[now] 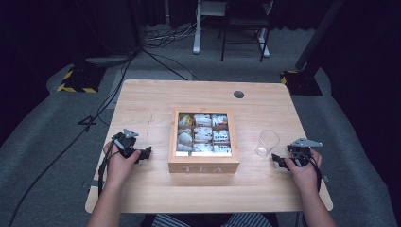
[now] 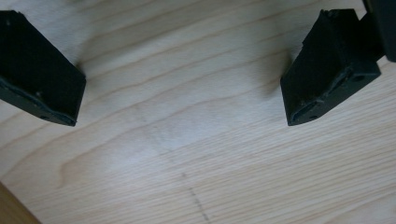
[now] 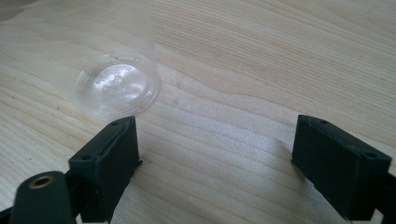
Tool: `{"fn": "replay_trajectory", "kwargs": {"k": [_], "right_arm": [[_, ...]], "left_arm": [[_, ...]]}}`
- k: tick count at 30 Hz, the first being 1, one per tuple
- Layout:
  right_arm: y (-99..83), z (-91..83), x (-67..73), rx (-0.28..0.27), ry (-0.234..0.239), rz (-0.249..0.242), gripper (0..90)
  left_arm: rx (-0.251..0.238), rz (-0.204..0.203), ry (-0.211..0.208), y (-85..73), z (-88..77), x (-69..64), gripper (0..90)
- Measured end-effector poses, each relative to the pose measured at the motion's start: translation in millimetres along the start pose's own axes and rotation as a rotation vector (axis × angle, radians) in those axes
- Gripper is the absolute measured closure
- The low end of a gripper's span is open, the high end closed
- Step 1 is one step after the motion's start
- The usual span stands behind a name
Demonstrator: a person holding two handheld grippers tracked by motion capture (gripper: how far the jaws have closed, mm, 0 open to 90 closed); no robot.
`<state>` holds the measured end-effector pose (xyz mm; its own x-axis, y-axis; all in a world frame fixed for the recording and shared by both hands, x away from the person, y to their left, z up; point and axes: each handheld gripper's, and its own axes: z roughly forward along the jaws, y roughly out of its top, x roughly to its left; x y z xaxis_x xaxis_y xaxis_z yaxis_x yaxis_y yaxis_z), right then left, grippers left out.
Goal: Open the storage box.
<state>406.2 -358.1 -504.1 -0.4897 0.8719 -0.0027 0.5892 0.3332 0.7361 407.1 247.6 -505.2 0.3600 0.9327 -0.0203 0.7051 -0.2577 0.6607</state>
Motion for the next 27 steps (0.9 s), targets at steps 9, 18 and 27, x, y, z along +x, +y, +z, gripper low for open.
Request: {"fn": "replay_trajectory", "kwargs": {"k": [9, 18, 27], "right_arm": [[0.0, 0.0, 0.1, 0.0, 0.0, 0.0, 14.9], [-0.2, -0.3, 0.1, -0.001, 0.002, -0.004, 15.3], [-0.2, -0.3, 0.1, -0.002, 0.002, -0.003, 15.3]], "left_arm": [[0.027, 0.009, -0.008, 2.2, -1.1, -6.6, 1.4], [0.061, 0.043, 0.009, 6.7, -11.8, -9.9, 22.7], [0.003, 0.019, -0.009, 15.6, -32.8, -14.5, 25.7]]}}
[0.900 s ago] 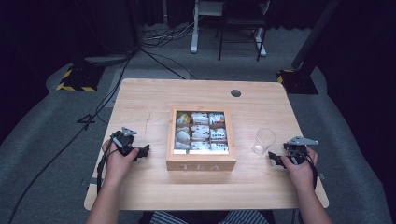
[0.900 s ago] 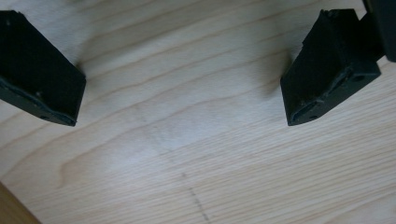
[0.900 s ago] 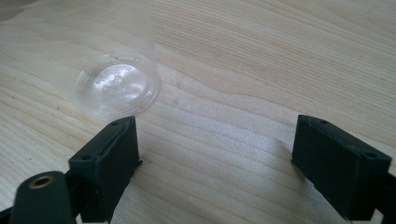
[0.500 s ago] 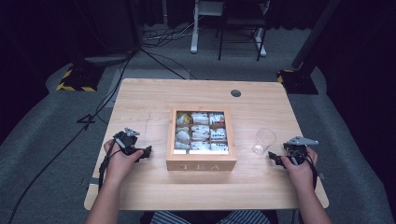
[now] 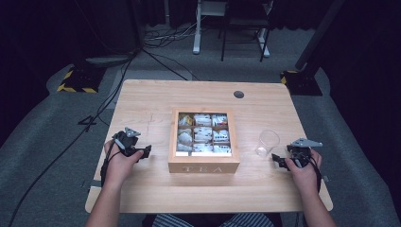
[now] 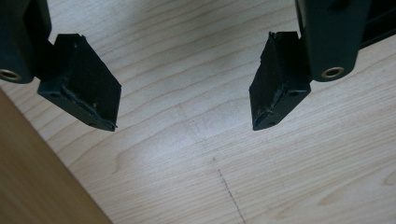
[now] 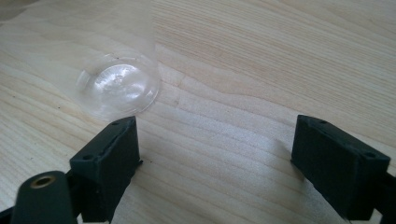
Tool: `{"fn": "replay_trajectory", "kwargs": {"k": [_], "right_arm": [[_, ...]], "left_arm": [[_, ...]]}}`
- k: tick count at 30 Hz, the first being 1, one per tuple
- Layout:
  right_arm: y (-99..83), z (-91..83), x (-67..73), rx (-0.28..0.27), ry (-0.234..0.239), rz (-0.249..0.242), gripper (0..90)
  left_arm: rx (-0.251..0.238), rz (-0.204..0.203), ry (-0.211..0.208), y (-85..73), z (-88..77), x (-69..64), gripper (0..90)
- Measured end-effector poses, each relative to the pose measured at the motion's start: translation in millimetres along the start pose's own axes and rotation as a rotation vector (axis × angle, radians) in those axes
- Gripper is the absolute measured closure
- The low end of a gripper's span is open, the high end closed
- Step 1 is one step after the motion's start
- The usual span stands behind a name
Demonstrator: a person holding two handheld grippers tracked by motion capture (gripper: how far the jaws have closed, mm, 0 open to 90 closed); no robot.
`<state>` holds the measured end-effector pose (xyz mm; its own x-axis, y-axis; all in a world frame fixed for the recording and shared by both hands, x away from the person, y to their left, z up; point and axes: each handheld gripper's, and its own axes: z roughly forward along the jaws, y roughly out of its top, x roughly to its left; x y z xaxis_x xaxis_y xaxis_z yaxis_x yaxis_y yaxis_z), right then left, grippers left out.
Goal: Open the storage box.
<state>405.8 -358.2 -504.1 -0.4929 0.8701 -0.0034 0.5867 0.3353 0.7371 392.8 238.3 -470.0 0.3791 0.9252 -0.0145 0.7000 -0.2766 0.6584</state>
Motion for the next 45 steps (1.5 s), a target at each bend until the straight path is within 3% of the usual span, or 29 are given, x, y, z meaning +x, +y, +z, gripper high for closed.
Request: {"fn": "replay_trajectory", "kwargs": {"k": [9, 23, 32, 37, 42, 45], "right_arm": [[0.0, 0.0, 0.0, 0.0, 0.0, 0.0, 15.3], [0.0, 0.0, 0.0, 0.0, 0.0, 0.0, 15.3], [0.0, 0.0, 0.0, 0.0, 0.0, 0.0, 15.3], [0.0, 0.0, 0.0, 0.001, 0.0, 0.0, 15.3], [0.0, 0.0, -0.1, 0.001, 0.0, 0.0, 15.3], [0.0, 0.0, 0.0, 0.001, 0.0, 0.001, 15.3]], "left_arm": [[-0.028, 0.024, -0.018, 7.0, -16.4, -8.1, 25.9], [-0.095, 0.089, -0.069, 18.2, -46.5, -33.6, 25.9], [-0.097, 0.172, -0.098, 24.7, -57.3, -51.7, 25.8], [-0.111, 0.2, -0.152, 27.1, -62.5, -63.1, 25.5], [-0.116, 0.224, -0.163, 27.2, -62.9, -68.1, 25.9], [-0.12, 0.219, -0.222, 27.2, -63.3, -74.9, 25.9]]}}
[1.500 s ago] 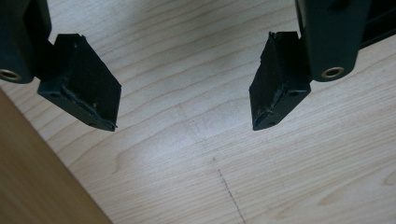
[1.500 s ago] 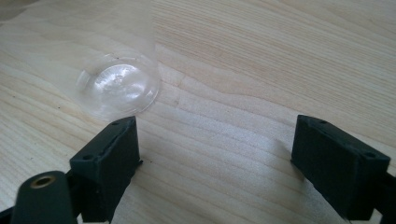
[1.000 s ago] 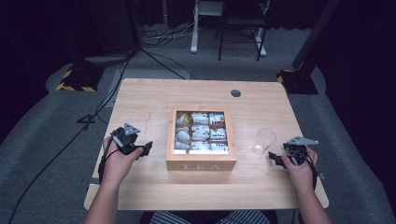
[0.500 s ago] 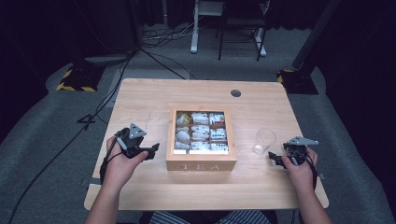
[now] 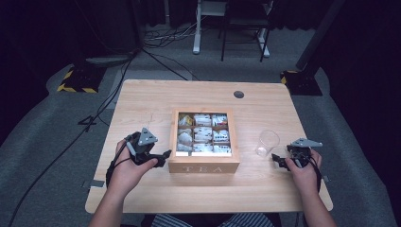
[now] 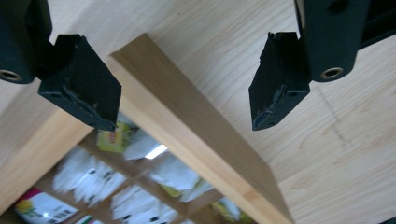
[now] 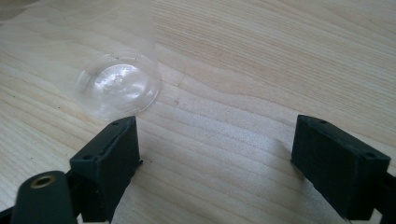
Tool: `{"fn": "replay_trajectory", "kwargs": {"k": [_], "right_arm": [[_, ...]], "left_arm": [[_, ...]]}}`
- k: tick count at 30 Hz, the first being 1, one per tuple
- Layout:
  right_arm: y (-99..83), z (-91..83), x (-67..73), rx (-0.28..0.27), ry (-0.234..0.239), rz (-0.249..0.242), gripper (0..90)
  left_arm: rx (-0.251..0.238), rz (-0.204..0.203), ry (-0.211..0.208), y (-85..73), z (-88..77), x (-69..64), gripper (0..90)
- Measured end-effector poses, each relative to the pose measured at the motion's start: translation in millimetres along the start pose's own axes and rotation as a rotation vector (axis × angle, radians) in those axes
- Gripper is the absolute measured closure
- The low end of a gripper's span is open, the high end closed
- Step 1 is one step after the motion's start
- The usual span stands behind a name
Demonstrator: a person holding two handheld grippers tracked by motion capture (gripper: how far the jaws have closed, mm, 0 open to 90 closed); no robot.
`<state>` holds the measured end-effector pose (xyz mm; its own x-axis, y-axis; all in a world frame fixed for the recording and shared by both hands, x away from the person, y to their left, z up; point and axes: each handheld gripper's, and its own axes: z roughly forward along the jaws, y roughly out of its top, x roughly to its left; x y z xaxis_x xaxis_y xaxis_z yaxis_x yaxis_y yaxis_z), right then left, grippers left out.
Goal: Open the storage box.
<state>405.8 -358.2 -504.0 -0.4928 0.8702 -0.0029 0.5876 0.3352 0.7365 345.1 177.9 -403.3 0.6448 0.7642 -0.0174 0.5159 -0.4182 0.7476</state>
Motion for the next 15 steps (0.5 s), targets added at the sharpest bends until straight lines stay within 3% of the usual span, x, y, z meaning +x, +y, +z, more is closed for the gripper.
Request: {"fn": "replay_trajectory", "kwargs": {"k": [3, 10, 13, 15], "right_arm": [[0.0, 0.0, -0.1, 0.0, 0.0, -0.001, 15.3], [0.2, 0.2, -0.1, -0.001, 0.002, -0.002, 15.3], [0.2, 0.3, -0.1, -0.001, 0.002, -0.002, 15.3], [0.3, 0.4, -0.1, -0.001, 0.004, -0.004, 15.3]], "left_arm": [[-0.012, -0.016, -0.018, 0.7, 0.9, -3.0, 23.6], [-0.012, 0.004, -0.08, -2.3, 12.8, -17.8, 22.7], [-0.017, 0.004, -0.075, -4.9, 15.4, -20.3, 22.4], [-0.015, -0.02, -0.069, -11.2, 18.1, -23.1, 22.4]]}}
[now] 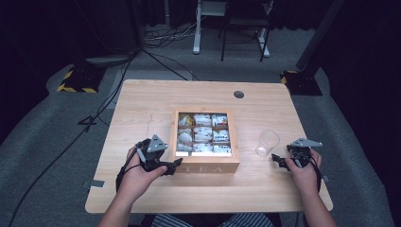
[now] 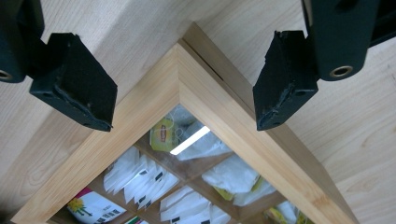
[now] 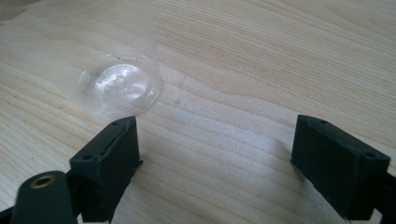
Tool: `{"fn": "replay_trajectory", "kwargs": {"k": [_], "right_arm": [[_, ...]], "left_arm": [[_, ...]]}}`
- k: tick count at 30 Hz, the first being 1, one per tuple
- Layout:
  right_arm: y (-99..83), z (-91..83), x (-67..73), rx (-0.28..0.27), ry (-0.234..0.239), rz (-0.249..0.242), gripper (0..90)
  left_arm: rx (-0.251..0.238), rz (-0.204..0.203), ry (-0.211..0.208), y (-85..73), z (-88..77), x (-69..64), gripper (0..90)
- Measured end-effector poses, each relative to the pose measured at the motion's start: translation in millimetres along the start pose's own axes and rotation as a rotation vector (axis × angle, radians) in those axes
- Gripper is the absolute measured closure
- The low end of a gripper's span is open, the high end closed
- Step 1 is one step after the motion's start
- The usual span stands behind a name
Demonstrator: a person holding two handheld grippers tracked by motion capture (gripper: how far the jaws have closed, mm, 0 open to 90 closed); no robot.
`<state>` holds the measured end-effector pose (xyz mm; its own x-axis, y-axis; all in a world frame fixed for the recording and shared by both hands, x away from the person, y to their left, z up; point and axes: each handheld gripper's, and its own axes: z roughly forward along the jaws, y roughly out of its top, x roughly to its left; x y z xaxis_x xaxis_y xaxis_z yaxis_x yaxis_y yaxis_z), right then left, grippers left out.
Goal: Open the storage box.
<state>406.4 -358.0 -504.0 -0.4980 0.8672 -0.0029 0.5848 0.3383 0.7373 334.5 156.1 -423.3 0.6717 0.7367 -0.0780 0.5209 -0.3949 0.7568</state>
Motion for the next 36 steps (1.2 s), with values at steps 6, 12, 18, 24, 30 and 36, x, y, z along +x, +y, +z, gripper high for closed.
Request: {"fn": "replay_trajectory", "kwargs": {"k": [6, 12, 18, 24, 30, 36], "right_arm": [[0.0, 0.0, 0.1, 0.0, 0.003, -0.003, 15.3], [0.0, 0.0, 0.0, 0.0, 0.003, -0.004, 15.3], [0.1, 0.1, 0.0, 0.0, 0.004, -0.006, 15.3], [0.1, 0.1, 0.0, 0.0, 0.004, -0.006, 15.3], [0.1, 0.1, 0.0, 0.0, 0.004, -0.006, 15.3], [0.1, 0.1, 0.0, 0.0, 0.004, -0.005, 15.3]], "left_arm": [[0.028, 0.003, -0.001, -6.7, 7.9, -2.7, 24.5], [0.057, 0.035, 0.016, -10.4, 13.8, -4.5, 23.5], [0.086, 0.066, 0.028, -12.1, 16.3, -4.5, 25.4], [0.09, 0.07, 0.033, -12.6, 16.5, -3.6, 28.2], [0.099, 0.063, 0.036, -11.0, 16.2, -4.7, 29.0], [0.112, 0.053, 0.046, -7.8, 12.2, -6.6, 35.1]]}}
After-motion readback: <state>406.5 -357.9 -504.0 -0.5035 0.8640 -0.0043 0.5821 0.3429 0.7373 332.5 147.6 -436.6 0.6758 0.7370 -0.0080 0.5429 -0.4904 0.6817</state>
